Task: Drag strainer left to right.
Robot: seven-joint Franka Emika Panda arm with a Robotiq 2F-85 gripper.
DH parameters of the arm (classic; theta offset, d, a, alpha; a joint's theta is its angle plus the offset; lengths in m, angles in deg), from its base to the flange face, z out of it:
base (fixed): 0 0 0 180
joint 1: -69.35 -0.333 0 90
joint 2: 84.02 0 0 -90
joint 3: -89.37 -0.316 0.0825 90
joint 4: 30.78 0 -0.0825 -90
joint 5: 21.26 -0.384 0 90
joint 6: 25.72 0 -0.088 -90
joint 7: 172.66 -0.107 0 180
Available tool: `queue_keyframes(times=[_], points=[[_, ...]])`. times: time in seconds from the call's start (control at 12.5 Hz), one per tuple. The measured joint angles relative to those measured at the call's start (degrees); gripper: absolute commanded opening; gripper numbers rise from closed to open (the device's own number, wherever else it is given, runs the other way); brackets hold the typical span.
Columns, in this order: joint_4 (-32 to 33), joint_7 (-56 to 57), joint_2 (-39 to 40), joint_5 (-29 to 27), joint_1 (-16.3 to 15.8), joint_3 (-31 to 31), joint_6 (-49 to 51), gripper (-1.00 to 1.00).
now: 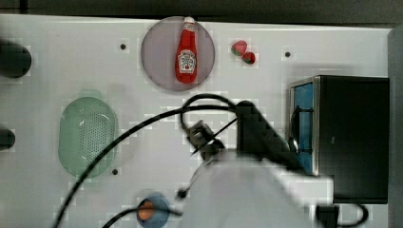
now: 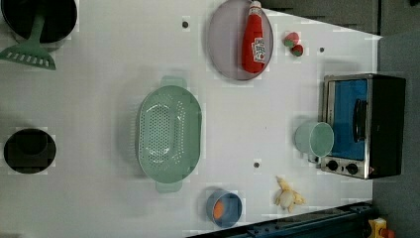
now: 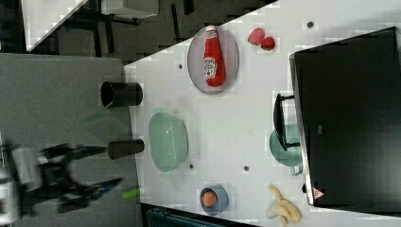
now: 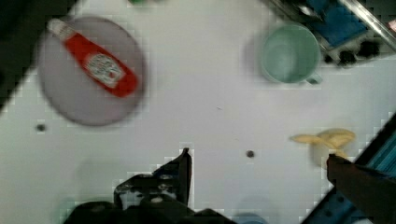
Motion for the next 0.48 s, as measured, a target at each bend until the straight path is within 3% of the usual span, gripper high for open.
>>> queue_keyframes(times=[0.24, 0.48], points=[[-2.63, -2.99, 0.43, 1.03, 0.09, -8.09, -2.9, 1.0], [-1.51, -11.98, 9.38, 0.78, -0.93, -18.26, -6.89, 1.0]])
